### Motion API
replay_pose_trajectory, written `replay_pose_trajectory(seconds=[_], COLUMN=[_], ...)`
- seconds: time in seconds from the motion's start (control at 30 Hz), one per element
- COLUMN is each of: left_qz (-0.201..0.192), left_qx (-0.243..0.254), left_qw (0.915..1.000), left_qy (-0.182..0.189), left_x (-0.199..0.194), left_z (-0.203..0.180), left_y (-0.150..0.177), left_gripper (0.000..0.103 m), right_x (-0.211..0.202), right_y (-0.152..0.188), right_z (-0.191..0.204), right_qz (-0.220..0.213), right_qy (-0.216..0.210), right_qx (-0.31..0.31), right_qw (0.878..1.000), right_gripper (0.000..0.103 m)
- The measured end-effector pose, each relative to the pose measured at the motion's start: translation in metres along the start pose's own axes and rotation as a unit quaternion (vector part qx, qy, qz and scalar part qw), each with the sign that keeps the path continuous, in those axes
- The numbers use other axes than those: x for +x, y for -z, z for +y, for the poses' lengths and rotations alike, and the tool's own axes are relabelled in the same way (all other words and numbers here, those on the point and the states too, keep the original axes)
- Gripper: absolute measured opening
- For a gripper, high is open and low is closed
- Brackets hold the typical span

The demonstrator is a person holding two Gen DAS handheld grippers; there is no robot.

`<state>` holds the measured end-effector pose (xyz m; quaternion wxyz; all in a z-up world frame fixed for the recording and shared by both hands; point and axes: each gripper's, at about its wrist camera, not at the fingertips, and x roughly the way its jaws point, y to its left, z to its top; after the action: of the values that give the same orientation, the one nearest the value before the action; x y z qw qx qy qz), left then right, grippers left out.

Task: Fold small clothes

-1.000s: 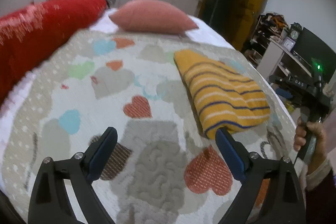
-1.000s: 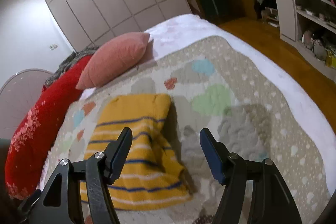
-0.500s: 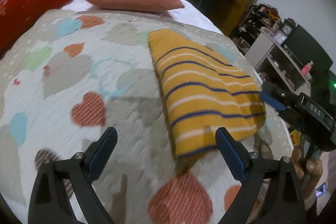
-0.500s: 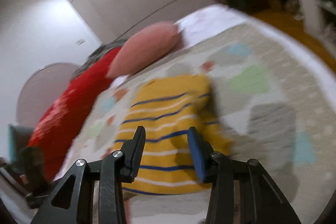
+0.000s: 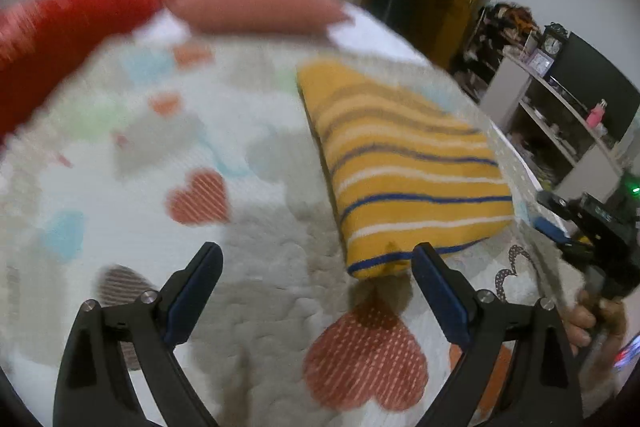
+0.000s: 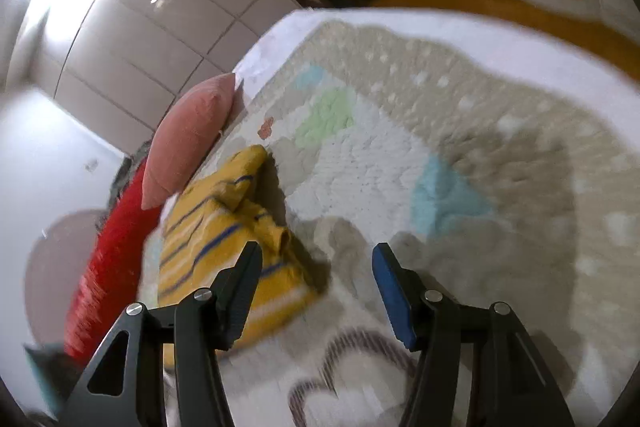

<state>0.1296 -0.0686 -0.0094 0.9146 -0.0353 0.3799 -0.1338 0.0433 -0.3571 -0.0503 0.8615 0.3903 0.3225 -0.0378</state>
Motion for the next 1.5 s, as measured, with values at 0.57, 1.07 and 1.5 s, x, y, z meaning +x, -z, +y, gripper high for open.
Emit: replay_pose_trajectory(seconds=[0.57, 1.07, 1.5], left_qz=[-0.170, -0.090, -0.041], left_qx=[0.052, 0.103, 0.100], left_qw=[0.9824, 0.9896, 0.9932], left_qy=[-0.057, -0.044, -0.043], left_x=[-0.135, -0.116, -0.093], left_z=[-0.031, -0.069, -0.069], left_y=[0.019, 0.044, 0.052], left_gripper=[0.103, 0.103, 0.103], right_x=[-0.089, -0.088, -0.076], right_y=[0.080, 0.096, 0.103], right_z=[0.093, 0.077, 0.071], right_qz=[-0.055, -0.038, -0.023], right_qy=[0.051, 0.078, 0.104], right_qx=[-0.195, -0.199, -0.214], right_qw=[0.978, 0.976, 0.971], right_gripper=[0.072, 0.075, 0.076])
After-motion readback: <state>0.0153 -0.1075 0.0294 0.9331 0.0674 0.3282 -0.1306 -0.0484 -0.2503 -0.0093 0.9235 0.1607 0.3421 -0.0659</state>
